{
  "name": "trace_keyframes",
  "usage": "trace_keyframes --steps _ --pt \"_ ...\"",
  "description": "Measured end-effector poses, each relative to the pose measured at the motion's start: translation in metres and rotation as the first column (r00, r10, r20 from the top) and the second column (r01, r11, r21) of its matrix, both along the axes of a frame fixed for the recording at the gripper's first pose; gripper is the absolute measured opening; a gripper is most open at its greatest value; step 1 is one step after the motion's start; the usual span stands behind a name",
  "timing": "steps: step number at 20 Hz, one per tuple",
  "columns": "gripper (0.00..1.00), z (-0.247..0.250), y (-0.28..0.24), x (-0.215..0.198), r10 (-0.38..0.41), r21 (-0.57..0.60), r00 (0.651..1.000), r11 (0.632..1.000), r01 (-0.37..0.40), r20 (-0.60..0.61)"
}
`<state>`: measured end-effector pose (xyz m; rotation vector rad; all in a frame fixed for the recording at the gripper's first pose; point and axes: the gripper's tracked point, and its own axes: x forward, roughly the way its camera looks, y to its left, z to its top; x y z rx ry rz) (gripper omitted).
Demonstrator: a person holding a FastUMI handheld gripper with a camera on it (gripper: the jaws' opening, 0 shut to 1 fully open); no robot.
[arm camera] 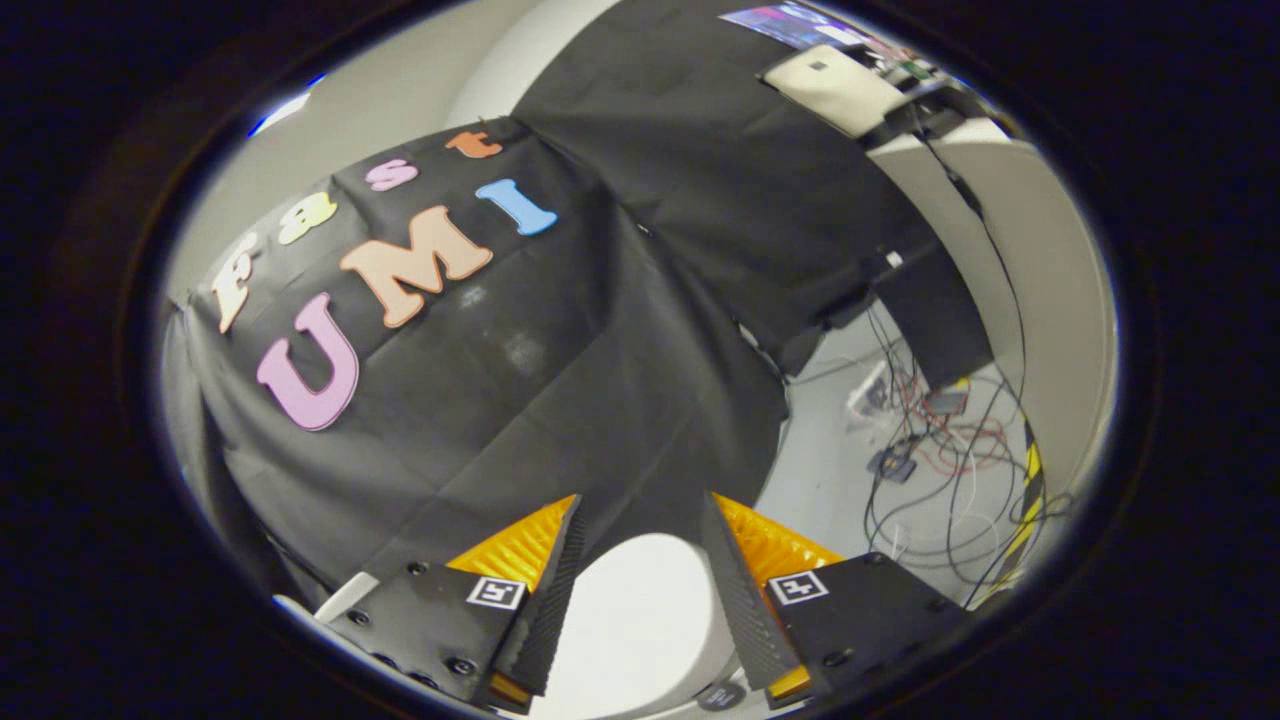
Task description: Open the toilet lid.
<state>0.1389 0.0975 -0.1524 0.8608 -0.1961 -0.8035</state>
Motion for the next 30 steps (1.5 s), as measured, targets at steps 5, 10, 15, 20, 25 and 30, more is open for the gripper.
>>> trace_keyframes --steps 5,10,15,20,25,30 --pt "0.71 -0.065 0.050 0.009 0.045 0.175 0.999 0.984 -0.040 -0.022" --pt "0.69 -0.100 0.088 0.005 0.058 0.277 0.998 0.960 -0.046 -0.036" --pt "0.69 -0.114 0.098 0.010 0.049 0.335 0.996 0.942 -0.021 -0.076" --pt "0.69 -0.128 0.113 0.027 0.090 0.429 0.994 0.902 -0.058 -0.054" --pt "0.49 -0.141 0.124 0.030 0.089 0.503 0.996 0.861 -0.082 0.010" --pt "0.13 -0.148 0.123 0.025 0.078 0.517 0.997 0.855 -0.051 -0.030"
